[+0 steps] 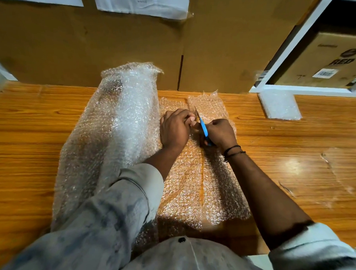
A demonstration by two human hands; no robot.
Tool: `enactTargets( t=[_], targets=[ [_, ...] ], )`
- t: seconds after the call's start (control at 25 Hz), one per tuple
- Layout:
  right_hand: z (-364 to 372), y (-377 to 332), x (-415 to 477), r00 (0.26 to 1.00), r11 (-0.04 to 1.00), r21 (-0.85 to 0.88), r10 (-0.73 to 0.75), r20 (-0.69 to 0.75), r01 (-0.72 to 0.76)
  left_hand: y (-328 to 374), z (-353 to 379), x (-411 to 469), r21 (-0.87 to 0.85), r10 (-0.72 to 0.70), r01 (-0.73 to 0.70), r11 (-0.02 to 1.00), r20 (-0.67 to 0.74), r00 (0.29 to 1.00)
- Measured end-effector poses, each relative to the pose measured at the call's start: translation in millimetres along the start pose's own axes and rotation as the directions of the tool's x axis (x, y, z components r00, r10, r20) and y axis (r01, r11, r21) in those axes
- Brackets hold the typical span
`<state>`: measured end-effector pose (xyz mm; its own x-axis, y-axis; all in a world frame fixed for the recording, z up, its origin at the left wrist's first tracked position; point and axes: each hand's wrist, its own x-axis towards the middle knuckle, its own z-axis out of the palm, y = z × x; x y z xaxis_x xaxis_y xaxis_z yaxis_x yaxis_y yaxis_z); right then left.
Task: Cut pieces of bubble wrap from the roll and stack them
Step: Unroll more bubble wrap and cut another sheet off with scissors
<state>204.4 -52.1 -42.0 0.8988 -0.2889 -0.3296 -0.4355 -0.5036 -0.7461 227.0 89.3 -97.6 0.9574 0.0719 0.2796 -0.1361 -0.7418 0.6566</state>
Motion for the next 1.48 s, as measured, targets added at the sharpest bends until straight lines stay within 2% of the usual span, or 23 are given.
enactTargets(
  t=[0.12, 0.4, 0.68, 1.0, 1.08, 1.24, 1.48],
  targets=[
    [-4, -2, 2, 1.000, 1.000, 0.005, -0.004, 0.021, 0.004, 0, 0, 0, 0.030, 0.002, -0.001, 1.000, -0.008, 1.000],
    [-9, 0, -7, 0.988, 0.984, 0.170, 0.023, 0.153, -0.049, 3, -2, 2, 0.087, 0.007, -0.009, 0.996, 0.024, 1.000],
    [-3, -9, 13, 0.995, 0.993, 0.110, 0.032, 0.092, -0.042, 7, -5, 0, 0.056, -0.009, 0.008, 0.998, 0.023, 1.000],
    [-6, -12, 25, 0.999, 0.999, -0.035, -0.038, 0.026, 0.039, 5, -6, 0, 0.059, 0.002, -0.002, 0.998, 0.000, 1.000],
    [-7, -11, 24, 1.000, 1.000, 0.003, -0.024, 0.015, 0.024, 6, -5, -1, 0.060, 0.000, 0.001, 0.998, -0.012, 1.000],
    [-15, -9, 14, 0.999, 0.983, 0.183, 0.019, 0.026, -0.023, 5, -4, 0, 0.078, 0.000, 0.002, 0.997, -0.025, 1.000],
    [-15, -14, -1, 0.992, 0.983, 0.177, 0.026, 0.122, -0.047, 4, -2, 0, 0.098, -0.004, 0.006, 0.995, -0.022, 1.000]
  ],
)
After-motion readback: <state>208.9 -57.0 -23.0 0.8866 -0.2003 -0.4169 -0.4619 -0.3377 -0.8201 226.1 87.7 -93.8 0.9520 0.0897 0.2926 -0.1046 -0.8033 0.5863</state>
